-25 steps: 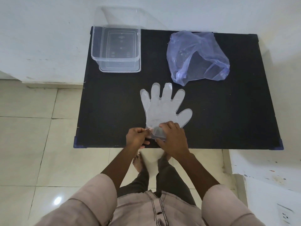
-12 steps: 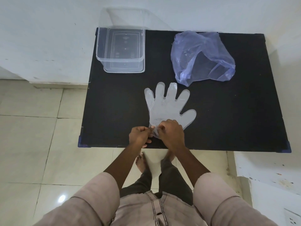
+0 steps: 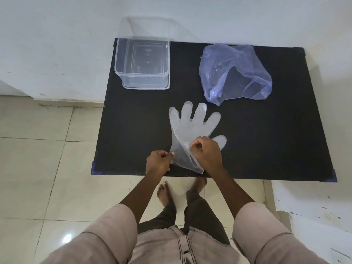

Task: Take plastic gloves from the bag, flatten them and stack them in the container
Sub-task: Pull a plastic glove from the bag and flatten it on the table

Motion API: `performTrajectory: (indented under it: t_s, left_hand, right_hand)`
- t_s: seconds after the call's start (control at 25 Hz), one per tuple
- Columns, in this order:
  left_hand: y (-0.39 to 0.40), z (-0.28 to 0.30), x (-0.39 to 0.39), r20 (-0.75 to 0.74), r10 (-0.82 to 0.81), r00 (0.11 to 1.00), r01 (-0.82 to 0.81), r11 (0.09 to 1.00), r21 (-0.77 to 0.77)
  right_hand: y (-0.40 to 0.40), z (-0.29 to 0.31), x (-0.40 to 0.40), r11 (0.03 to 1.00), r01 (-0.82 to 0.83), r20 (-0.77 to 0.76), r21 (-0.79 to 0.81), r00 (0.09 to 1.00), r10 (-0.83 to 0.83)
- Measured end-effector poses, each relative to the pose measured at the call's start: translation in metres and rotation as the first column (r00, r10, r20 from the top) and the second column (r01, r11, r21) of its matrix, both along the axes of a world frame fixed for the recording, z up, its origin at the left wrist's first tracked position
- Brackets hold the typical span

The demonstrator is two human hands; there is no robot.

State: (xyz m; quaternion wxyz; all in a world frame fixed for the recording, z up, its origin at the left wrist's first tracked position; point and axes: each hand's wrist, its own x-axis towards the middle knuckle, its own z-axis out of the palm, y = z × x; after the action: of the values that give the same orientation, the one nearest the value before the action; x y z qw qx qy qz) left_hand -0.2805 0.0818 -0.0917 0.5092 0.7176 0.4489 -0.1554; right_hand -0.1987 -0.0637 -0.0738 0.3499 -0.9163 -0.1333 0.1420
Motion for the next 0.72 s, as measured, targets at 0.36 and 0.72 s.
performTrajectory:
  t_s: [0.36,0.72]
  left_hand:
    - [0.015,0.009,0.001,-0.245,-0.489,0.837,0.544,0.698,0.466]
    - [0.002,0.024,0.018,0.207,-0.613,0.762,0.382,0.684,0.621]
  right_hand:
    - [-0.008,0.02,0.022,0.997,0.068,-0.028,0.022,0.997,-0.067]
    - [-0.007,0.026,0.026,0.999,0.002,-0.038,0.044,0.999,-0.001]
